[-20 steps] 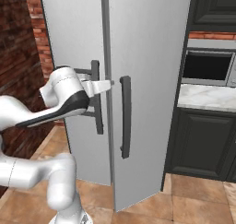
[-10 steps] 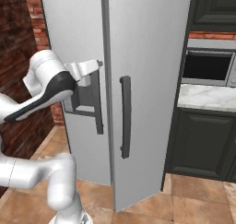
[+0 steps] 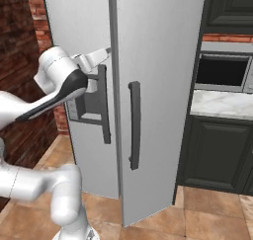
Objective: Retrieve the fish from the fridge and place it on the saucepan with marinade on the stove.
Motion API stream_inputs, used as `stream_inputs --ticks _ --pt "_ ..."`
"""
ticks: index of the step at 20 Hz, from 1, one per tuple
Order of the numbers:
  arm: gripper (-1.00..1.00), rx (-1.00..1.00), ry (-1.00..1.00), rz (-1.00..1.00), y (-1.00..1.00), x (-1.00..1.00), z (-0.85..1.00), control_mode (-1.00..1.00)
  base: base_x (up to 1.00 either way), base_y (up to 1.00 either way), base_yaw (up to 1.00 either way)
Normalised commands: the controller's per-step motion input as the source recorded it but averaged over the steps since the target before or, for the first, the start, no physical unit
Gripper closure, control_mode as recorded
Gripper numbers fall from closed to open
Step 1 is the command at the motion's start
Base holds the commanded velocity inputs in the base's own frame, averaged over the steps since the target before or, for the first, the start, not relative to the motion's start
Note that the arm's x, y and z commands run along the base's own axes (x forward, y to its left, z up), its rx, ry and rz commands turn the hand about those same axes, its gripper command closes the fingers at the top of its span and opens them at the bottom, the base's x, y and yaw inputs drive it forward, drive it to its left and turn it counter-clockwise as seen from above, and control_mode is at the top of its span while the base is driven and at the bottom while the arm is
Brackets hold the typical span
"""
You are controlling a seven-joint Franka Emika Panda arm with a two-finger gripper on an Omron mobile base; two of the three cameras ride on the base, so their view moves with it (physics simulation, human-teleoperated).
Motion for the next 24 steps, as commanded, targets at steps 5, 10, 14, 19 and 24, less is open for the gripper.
stream_inputs --ticks 5,10,14,19,24 --pt "-1.00 0.01 -0.01 0.06 0.22 1.00 0.03 -1.00 0.00 0.00 0.00" --pt "-1.00 0.06 0.07 0.07 0.41 0.58 0.49 -1.00 0.00 0.00 0.00" --pt "-1.00 0.00 0.00 0.00 0.51 0.26 0.11 -1.00 0.00 0.00 0.00" --pt "-1.00 0.00 0.00 0.00 0.37 0.19 -0.24 -1.00 0.00 0.00 0.00" --pt "-1.00 0.05 -0.02 -0.03 0.11 0.36 -0.37 -1.00 0.00 0.00 0.00"
